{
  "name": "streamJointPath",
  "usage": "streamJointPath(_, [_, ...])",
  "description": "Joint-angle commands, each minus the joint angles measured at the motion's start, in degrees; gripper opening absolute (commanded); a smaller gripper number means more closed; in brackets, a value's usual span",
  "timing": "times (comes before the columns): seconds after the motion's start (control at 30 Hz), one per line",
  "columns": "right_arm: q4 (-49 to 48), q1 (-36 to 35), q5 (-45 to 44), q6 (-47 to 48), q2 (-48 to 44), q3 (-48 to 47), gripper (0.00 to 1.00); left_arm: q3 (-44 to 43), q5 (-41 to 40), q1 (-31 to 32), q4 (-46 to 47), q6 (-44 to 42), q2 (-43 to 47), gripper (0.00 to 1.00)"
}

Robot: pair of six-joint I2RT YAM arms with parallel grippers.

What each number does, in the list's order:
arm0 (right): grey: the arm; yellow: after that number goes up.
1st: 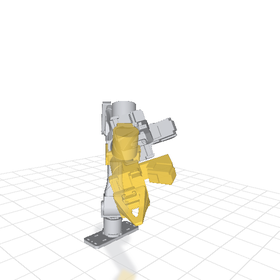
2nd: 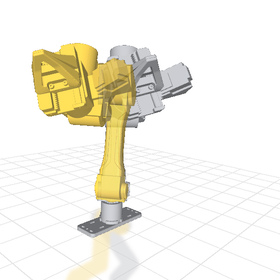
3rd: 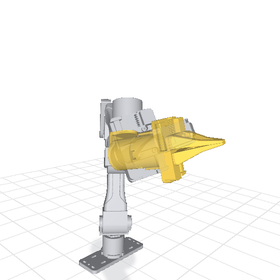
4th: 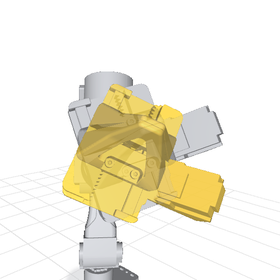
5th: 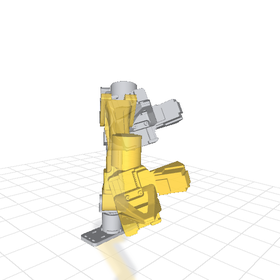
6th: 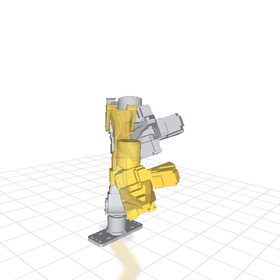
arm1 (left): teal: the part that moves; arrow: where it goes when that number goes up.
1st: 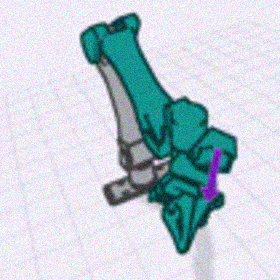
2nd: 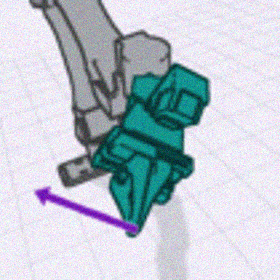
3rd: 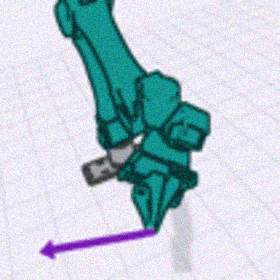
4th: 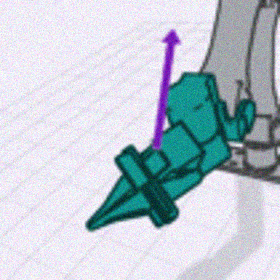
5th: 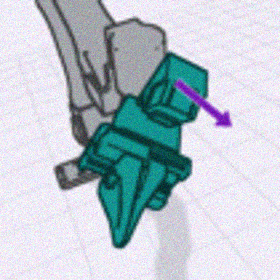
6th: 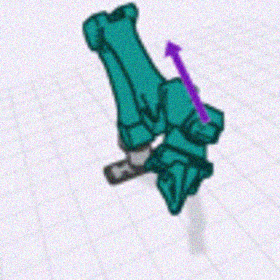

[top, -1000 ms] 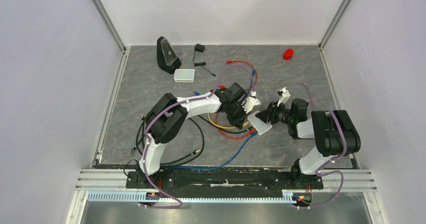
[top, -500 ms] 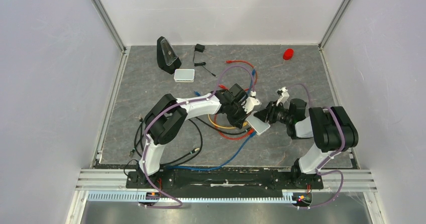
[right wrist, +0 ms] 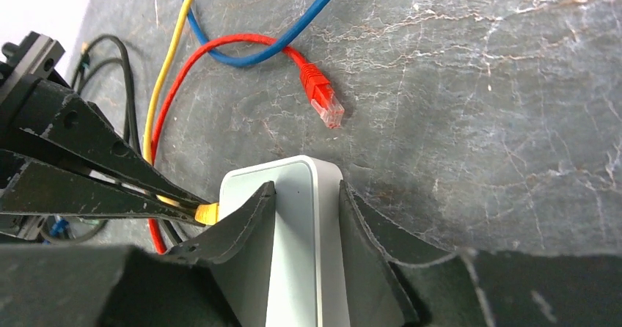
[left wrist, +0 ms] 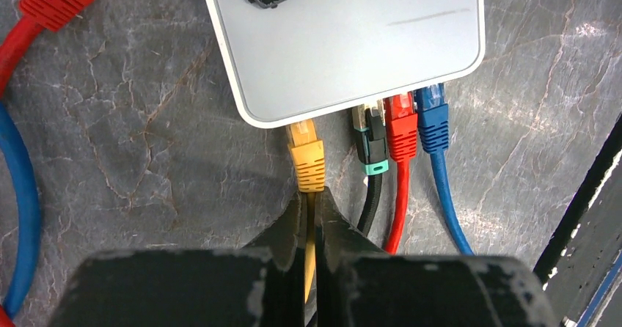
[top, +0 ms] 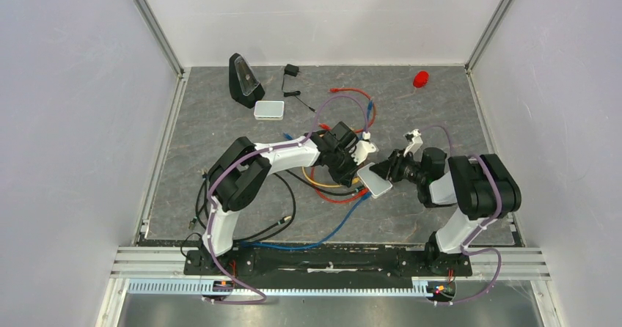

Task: Insert the plug into the switch port
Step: Insert the connector into the switch port.

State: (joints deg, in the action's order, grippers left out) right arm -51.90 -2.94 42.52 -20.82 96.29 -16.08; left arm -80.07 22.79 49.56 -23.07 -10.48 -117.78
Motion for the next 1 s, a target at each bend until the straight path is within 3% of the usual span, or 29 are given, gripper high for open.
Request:
streamJointPath(0.0, [-5.77,-4.61,13.70,-14.53,6.40,6.49,0.35,1.45,-7.66,-0.11,14.54,0.85,-3.45,0.02])
streamJointPath(0.17, [-16.34,-5.63,13.77,-20.88,8.34,10.74,0.34,0.22,-8.50,0.36,16.65,-0.25,-4.46,0.02])
streamJointPath(0.27, [-15.35,-5.26,13.12,-21.82,6.07,10.17,0.34,-0.16,-8.55,0.36,17.10,0.74,-3.75,0.02])
streamJointPath(0.4, [2.99,-1.56,6.29,-16.01,-2.37,5.19,0.46,3.11,-8.36,0.36,20.85,2.04,-0.17,0.02])
streamJointPath(0.47, [15.82,1.16,-0.40,-10.84,-7.23,1.20,0.53,4.02,-8.22,0.32,22.62,2.80,0.88,0.02])
streamJointPath(0.53, [22.79,2.58,-7.04,-7.43,-11.48,-1.13,0.61,3.76,-8.28,0.73,24.59,4.51,0.93,0.03])
streamJointPath(0.63, [28.76,5.31,-14.52,-2.88,-18.64,-3.02,0.70,1.68,-8.80,1.85,26.11,6.57,-0.28,0.14])
streamJointPath(0.73, [34.19,5.31,-20.78,3.68,-24.96,-4.84,0.77,-2.11,-9.09,2.27,25.20,9.13,-1.71,0.38])
streamJointPath(0.77, [35.31,5.31,-22.07,5.98,-26.50,-5.36,0.80,-2.52,-9.63,2.21,25.30,9.79,-1.37,0.41])
streamJointPath(0.97, [38.58,5.06,-20.75,15.98,-30.18,-9.05,0.85,-0.31,-11.45,0.46,25.56,13.64,5.14,0.63])
